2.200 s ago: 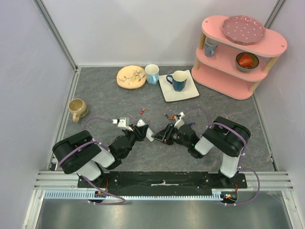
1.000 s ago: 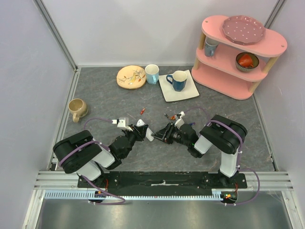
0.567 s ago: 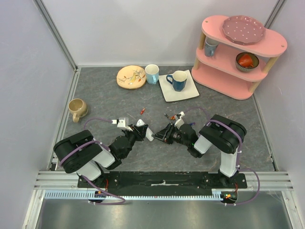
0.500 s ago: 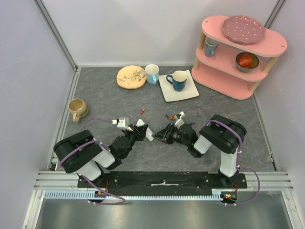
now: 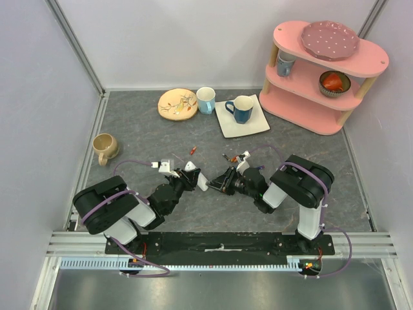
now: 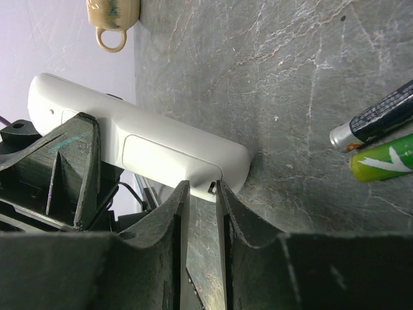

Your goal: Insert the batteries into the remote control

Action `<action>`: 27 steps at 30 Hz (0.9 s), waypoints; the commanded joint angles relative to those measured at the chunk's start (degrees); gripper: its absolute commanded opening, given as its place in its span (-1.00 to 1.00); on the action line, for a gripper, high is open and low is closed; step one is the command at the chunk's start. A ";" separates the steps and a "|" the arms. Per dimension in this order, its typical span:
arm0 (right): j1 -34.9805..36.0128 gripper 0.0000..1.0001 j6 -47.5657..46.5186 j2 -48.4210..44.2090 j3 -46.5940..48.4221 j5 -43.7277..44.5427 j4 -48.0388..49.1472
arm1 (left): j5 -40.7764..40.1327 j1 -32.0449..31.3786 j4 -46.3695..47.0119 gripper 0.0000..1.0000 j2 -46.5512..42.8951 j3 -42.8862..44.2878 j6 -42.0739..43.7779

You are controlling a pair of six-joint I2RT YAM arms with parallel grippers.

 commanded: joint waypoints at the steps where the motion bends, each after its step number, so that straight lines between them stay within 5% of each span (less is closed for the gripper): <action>1: 0.16 -0.41 -1.14 -2.53 2.08 -0.98 2.21 | -0.62 -0.96 15.79 -0.96 1.36 -0.68 1.51; 27: 0.25 -0.40 -3.25 -7.10 1.73 -1.07 -1.57 | -1.41 -1.23 15.79 -0.96 2.94 -0.68 2.57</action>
